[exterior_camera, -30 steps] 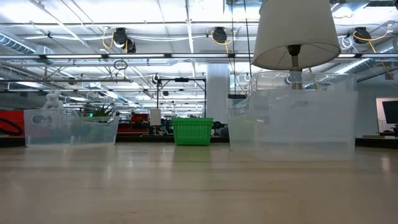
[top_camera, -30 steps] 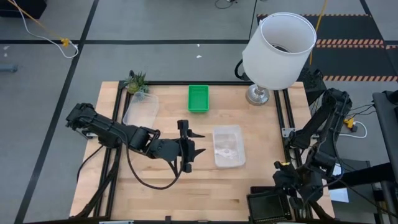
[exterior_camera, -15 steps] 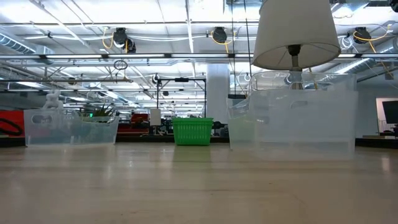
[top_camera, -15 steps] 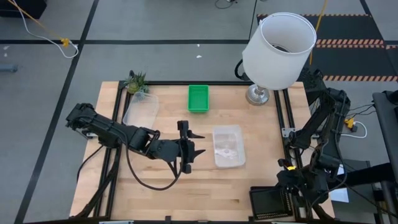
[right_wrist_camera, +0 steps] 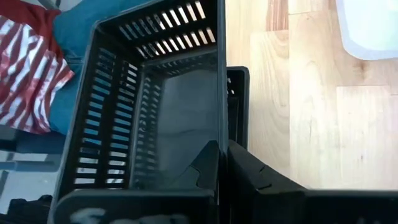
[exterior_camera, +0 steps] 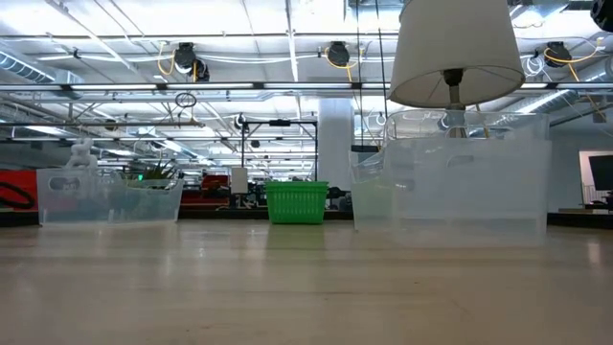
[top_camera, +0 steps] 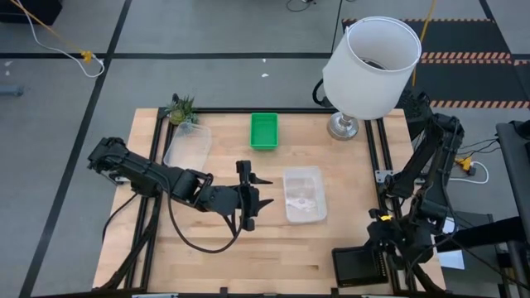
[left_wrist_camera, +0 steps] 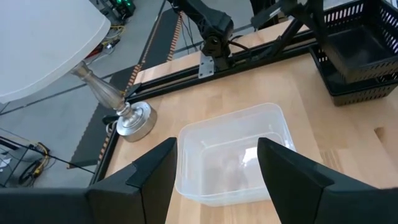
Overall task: Stack baskets by color
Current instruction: Stack the left black bin on top of the right black bins
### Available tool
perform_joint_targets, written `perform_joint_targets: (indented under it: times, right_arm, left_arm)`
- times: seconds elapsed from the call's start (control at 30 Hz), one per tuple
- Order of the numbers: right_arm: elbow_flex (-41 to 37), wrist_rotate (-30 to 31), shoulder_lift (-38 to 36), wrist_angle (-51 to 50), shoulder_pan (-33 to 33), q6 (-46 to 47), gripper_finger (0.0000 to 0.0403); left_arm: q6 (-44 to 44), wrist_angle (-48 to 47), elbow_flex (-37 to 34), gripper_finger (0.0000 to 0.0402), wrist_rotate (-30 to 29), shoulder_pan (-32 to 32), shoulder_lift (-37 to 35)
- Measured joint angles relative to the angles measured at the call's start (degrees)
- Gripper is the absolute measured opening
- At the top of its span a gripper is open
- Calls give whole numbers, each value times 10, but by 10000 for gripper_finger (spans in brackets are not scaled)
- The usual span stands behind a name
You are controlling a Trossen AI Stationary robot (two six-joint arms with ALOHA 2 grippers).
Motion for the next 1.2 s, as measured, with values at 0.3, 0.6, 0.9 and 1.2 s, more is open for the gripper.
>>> perform_joint_targets:
  times: [0.3, 0.6, 0.9, 1.2]
  right_arm:
    - [-31, -4, -7, 24, 0, 14, 9]
    - [-33, -13, -7, 30, 17, 16, 9]
    - [-33, 0, -7, 22, 17, 27, 9]
    - [-45, 1, -7, 4, 17, 59, 9]
  left_arm:
    - [0, 0, 0, 223, 0, 0, 0]
    - [0, 0, 0, 223, 0, 0, 0]
    - [-3, 0, 0, 223, 0, 0, 0]
    - [-4, 0, 0, 223, 0, 0, 0]
